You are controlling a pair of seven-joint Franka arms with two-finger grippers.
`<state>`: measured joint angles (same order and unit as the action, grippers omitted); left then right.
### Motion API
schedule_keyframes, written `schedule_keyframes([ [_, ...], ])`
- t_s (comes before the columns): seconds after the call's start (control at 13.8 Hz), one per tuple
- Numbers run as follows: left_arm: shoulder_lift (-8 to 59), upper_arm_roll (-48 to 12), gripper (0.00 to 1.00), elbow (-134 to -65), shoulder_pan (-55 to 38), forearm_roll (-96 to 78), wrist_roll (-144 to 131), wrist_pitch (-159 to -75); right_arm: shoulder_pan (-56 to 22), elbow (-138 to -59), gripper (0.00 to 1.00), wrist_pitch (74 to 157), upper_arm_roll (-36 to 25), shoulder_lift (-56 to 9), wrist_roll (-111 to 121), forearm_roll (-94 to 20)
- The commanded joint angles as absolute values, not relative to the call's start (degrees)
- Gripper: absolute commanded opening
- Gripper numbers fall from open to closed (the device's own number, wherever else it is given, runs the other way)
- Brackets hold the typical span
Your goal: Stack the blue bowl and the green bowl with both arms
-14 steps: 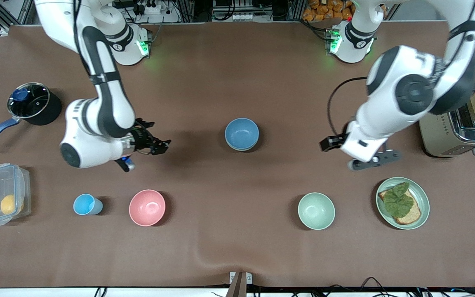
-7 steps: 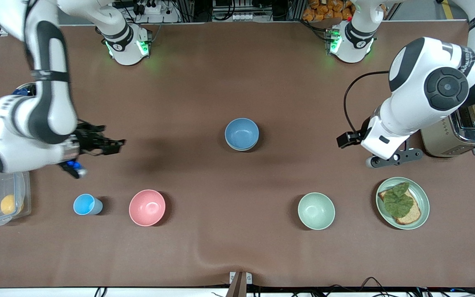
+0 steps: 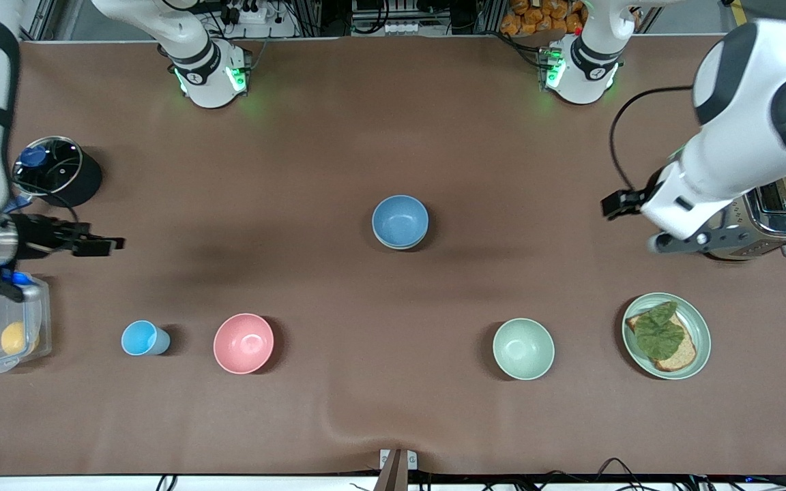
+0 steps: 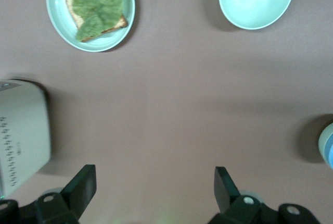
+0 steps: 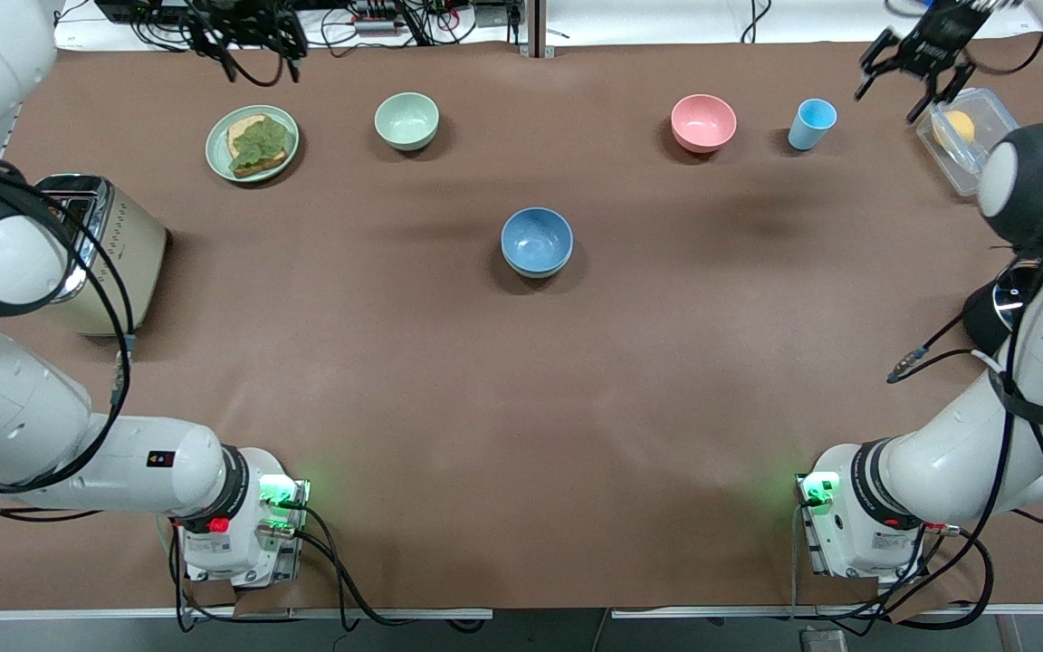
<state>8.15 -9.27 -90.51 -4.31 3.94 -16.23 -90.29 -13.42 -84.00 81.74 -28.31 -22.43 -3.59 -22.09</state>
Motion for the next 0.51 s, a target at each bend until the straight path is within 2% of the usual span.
schedule_keyframes([
  [0.0,3.4,-6.3,1.0,-92.5,-5.9,4.0,-12.6,-88.6,-5.9,-83.8,1.0,81.7,-16.9,-16.2,-2.6,-17.3],
  [0.22,0.1,-3.5,1.0,-92.4,-5.9,2.5,-9.8,-87.8,-0.5,-82.4,1.0,82.6,-8.6,-13.4,-0.1,-15.0],
  [0.43,-1.5,-0.9,1.0,-91.8,-6.1,0.0,-4.9,-86.0,6.7,-82.4,1.0,90.9,2.2,-7.8,2.9,-5.4],
])
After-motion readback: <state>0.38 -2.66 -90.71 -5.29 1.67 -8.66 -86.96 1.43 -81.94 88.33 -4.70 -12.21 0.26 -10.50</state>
